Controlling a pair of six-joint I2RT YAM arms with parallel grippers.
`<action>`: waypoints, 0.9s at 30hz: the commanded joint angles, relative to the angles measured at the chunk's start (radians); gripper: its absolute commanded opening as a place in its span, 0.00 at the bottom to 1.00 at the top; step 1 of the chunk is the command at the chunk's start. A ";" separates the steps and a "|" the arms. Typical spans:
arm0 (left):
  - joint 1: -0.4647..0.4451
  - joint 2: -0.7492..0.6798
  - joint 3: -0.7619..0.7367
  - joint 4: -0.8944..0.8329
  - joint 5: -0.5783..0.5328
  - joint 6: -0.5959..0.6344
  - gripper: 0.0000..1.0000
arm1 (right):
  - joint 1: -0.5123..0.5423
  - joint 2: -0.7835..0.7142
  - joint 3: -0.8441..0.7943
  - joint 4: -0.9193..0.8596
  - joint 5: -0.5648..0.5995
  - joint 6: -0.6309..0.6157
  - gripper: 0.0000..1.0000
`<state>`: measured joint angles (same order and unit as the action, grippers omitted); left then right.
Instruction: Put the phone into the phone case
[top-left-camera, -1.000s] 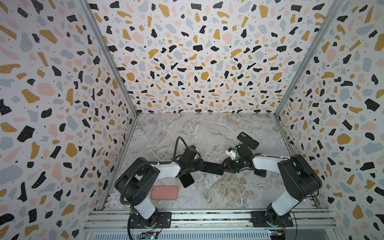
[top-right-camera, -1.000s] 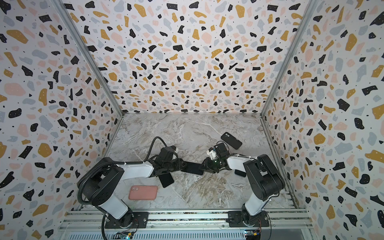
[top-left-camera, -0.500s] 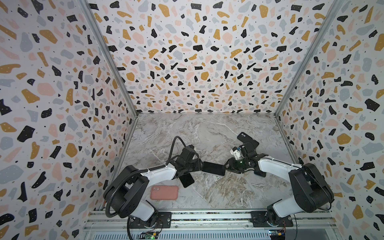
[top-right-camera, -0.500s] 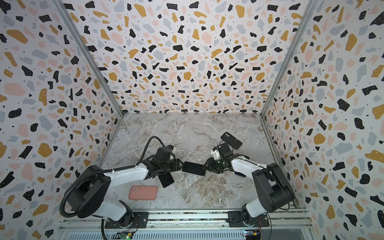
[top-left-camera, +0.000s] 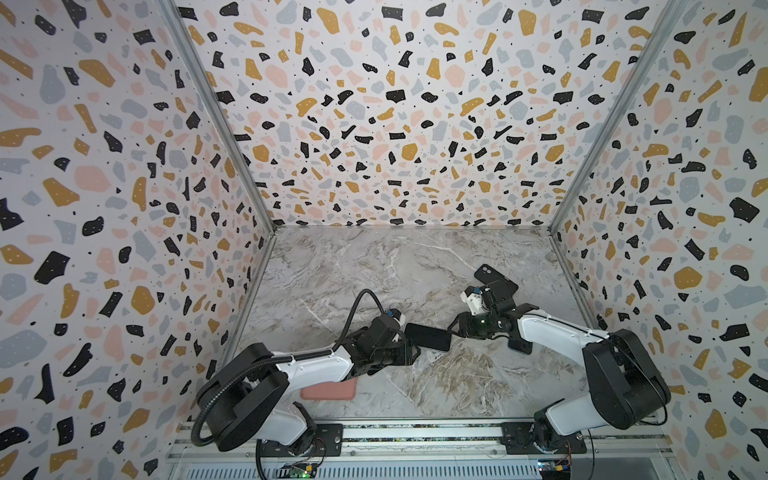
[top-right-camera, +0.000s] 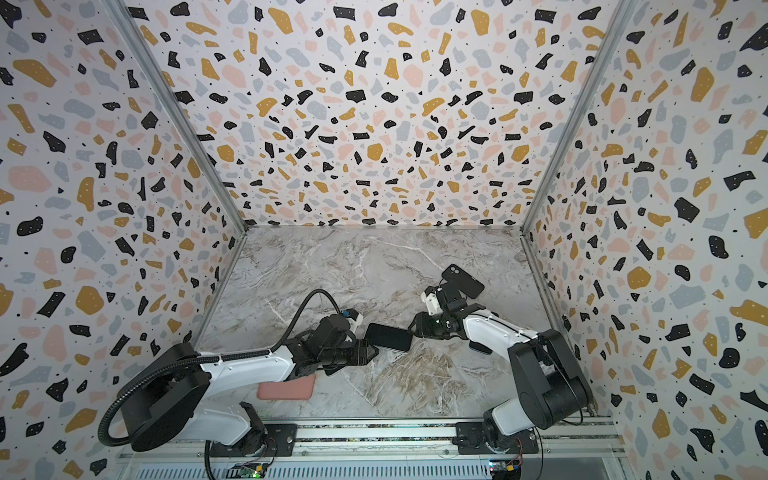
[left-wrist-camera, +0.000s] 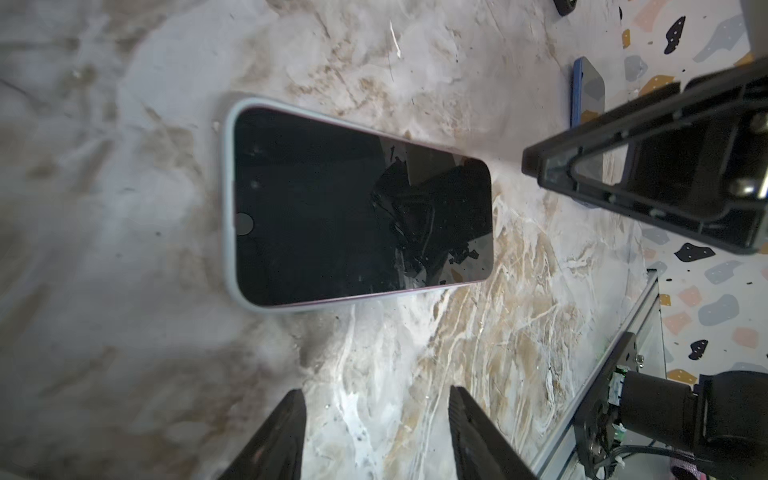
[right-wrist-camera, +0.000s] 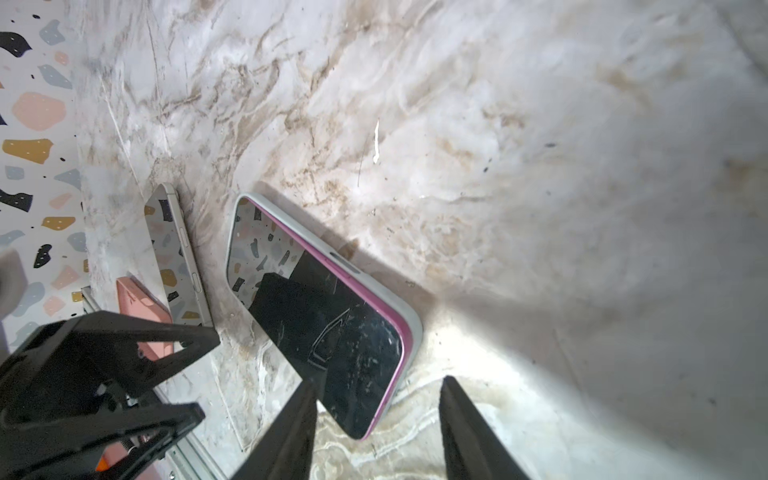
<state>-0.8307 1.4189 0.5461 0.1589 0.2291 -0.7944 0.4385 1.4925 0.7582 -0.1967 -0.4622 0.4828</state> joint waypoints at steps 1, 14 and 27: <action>-0.003 0.033 0.006 0.069 0.025 -0.014 0.57 | 0.015 0.031 0.036 0.003 0.023 -0.039 0.51; 0.020 0.181 0.114 0.057 0.003 0.060 0.54 | 0.055 0.114 0.048 0.022 -0.012 -0.058 0.51; 0.073 0.256 0.193 0.057 0.017 0.084 0.51 | 0.119 0.075 -0.013 0.046 -0.032 -0.029 0.45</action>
<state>-0.7551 1.6524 0.7063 0.1925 0.2363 -0.7341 0.5308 1.6043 0.7692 -0.1478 -0.4622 0.4442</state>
